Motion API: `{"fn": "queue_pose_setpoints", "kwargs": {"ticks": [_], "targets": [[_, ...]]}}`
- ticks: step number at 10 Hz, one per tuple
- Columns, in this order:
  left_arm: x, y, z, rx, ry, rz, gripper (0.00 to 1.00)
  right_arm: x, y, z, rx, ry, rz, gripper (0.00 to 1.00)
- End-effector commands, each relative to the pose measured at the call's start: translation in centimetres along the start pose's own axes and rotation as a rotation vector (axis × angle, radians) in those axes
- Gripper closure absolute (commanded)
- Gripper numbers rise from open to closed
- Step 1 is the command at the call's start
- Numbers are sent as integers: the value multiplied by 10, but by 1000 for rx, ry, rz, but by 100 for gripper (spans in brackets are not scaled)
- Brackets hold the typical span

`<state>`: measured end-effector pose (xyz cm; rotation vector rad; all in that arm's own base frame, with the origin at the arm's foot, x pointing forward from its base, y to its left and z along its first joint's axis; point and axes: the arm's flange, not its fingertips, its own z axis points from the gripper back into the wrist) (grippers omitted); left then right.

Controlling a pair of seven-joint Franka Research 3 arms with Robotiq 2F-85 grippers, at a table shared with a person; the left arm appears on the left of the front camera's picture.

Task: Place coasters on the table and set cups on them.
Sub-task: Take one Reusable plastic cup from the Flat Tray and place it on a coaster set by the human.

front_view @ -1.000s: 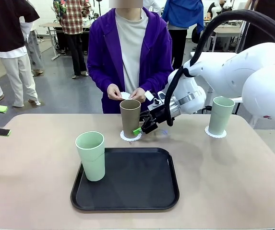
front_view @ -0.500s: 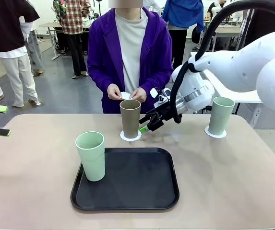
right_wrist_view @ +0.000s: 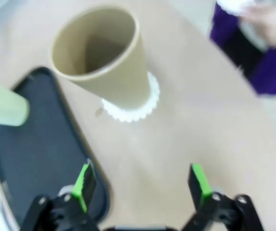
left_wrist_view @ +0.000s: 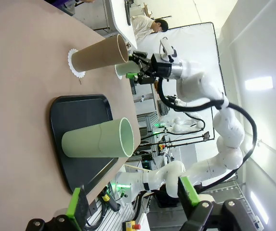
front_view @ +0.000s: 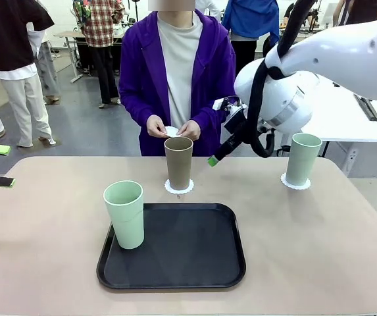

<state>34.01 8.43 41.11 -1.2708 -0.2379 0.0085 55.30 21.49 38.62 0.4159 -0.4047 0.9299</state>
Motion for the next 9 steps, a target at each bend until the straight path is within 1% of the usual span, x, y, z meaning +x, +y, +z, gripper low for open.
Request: {"fn": "queue_pose_setpoints", "kwargs": {"ticks": [1,3,4,6,7,8,9], "targets": [[-1,0,1,-10,-7,-14,0,29,31,7,-38,185,-182,0],[-1,0,1,-10,-7,-14,0,47,65,27,-117,271,-263,0],[-1,0,1,-10,-7,-14,0,53,81,33,-146,306,-269,0],[-1,0,1,-10,-7,-14,0,54,100,43,-205,404,-284,0],[-1,0,1,-10,-7,-14,0,54,103,43,-232,428,-288,0],[-1,0,1,-10,-7,-14,0,52,102,44,-234,449,-289,0],[-1,0,1,-10,-7,-14,0,52,109,46,-202,388,-282,0]]}}
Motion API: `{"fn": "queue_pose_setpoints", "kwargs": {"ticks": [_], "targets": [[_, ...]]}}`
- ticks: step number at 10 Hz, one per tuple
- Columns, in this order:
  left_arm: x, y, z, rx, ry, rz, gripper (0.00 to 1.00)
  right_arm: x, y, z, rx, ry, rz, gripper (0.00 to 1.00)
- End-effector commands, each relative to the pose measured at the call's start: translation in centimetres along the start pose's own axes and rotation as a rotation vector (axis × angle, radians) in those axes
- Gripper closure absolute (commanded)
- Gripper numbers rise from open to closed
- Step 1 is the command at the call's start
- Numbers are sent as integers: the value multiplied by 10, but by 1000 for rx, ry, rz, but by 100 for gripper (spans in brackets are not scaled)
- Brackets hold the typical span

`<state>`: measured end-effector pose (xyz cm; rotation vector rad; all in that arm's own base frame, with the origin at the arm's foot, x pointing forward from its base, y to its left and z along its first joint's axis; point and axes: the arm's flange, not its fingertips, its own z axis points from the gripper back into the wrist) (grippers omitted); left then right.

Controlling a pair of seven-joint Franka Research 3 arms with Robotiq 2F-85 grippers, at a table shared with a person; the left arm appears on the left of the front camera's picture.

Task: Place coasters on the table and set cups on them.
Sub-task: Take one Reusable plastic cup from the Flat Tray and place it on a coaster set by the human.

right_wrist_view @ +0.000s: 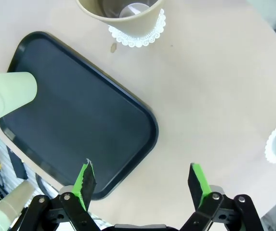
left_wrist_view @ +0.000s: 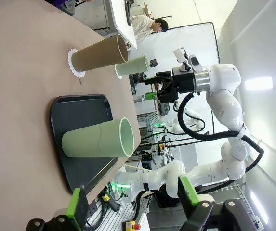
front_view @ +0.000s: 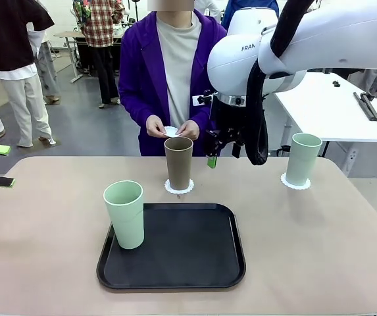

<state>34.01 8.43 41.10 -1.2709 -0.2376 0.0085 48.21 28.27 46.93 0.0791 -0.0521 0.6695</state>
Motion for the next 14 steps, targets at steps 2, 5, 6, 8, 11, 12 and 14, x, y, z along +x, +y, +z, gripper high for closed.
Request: {"fn": "queue_pose_setpoints", "kwargs": {"ticks": [2,5,6,8,11,12,14], "targets": [[-1,0,1,-10,-7,-14,0,2,1,1,9,-31,-2,0],[-1,0,1,-10,-7,-14,0,2,1,1,9,-31,-2,0],[-1,0,1,-10,-7,-14,0,2,1,1,9,-31,-2,0],[-1,0,1,-10,-7,-14,0,2,1,1,9,-31,-2,0],[-1,0,1,-10,-7,-14,0,2,1,1,9,-31,-2,0],[-1,0,1,-10,-7,-14,0,2,1,1,9,-31,-2,0],[-1,0,1,-10,-7,-14,0,-28,13,9,-75,15,-71,0]]}}
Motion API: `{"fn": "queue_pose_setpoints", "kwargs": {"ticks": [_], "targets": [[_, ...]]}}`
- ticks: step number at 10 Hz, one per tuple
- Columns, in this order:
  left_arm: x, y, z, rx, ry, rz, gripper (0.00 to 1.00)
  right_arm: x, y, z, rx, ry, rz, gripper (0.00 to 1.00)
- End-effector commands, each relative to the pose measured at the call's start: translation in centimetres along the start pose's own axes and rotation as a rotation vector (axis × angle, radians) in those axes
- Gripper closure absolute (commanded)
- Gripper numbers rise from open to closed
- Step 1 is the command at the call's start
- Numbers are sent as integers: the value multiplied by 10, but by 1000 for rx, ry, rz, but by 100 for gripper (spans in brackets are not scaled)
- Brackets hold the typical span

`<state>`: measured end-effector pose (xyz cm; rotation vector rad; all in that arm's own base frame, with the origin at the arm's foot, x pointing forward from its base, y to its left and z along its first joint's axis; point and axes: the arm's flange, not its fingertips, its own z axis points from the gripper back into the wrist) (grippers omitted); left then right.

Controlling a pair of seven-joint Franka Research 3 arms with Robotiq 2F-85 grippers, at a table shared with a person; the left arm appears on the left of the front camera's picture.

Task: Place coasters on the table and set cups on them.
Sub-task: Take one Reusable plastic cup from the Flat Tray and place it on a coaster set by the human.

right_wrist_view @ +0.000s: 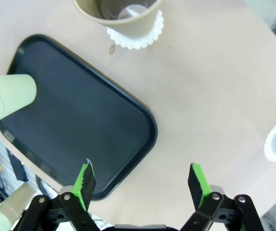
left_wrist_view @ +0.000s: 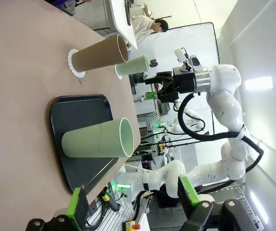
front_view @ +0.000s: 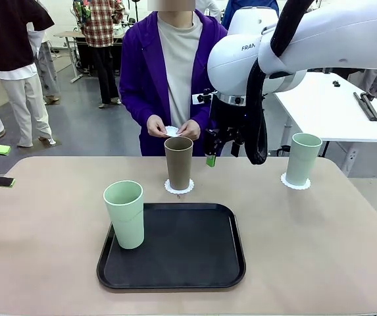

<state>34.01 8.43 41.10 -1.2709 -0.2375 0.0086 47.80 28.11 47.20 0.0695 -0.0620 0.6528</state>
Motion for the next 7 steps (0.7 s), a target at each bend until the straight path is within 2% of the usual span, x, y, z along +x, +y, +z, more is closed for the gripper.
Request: {"fn": "queue_pose_setpoints", "kwargs": {"ticks": [1,3,4,7], "targets": [[-1,0,1,-10,-7,-14,0,-43,8,15,-94,42,-119,0],[-1,0,1,-10,-7,-14,0,-81,-17,23,-116,75,-306,0],[-1,0,1,-10,-7,-14,0,-103,-33,24,-116,61,-378,0],[-1,0,1,-10,-7,-14,0,-164,-92,24,-74,-54,-551,0]]}}
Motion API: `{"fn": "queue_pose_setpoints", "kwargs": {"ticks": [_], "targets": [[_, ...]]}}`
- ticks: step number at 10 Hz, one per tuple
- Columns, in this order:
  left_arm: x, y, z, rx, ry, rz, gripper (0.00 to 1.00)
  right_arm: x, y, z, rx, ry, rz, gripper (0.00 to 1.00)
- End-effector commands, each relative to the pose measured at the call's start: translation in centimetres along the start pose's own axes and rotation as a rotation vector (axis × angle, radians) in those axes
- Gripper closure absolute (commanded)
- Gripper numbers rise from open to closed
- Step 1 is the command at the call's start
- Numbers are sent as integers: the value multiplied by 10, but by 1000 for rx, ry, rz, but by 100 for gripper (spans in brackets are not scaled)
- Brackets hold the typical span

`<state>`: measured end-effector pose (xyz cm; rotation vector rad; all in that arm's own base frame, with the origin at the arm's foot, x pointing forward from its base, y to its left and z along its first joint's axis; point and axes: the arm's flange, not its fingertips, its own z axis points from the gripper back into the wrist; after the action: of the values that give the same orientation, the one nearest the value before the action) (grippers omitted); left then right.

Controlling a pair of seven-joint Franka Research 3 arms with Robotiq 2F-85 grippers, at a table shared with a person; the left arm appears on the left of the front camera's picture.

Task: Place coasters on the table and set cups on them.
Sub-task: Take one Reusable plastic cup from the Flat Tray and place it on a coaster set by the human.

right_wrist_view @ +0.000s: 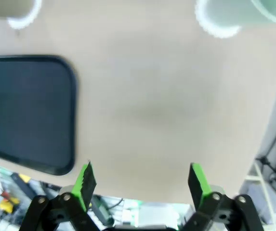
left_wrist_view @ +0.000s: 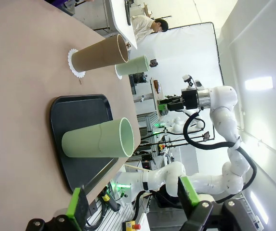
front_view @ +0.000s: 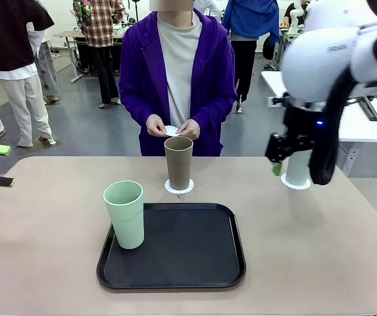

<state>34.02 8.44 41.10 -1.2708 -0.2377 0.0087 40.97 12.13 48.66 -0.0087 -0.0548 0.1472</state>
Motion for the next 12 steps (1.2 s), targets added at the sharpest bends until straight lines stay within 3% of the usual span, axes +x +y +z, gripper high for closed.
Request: {"fn": "queue_pose_setpoints", "kwargs": {"ticks": [1,3,8,9,10,12], "targets": [[-1,0,1,-10,-7,-14,0,-10,-43,-9,69,-87,-88,0],[-1,0,1,-10,-7,-14,0,-10,-71,-11,82,-96,-103,0],[-1,0,1,-10,-7,-14,0,-8,-78,-5,52,-73,-123,0],[-1,0,1,-10,-7,-14,0,-6,-100,-2,399,-59,-75,0],[-1,0,1,-10,-7,-14,0,-5,-128,-3,654,-10,-48,0],[-1,0,1,-10,-7,-14,0,-7,-182,-23,1034,2,-70,0]]}}
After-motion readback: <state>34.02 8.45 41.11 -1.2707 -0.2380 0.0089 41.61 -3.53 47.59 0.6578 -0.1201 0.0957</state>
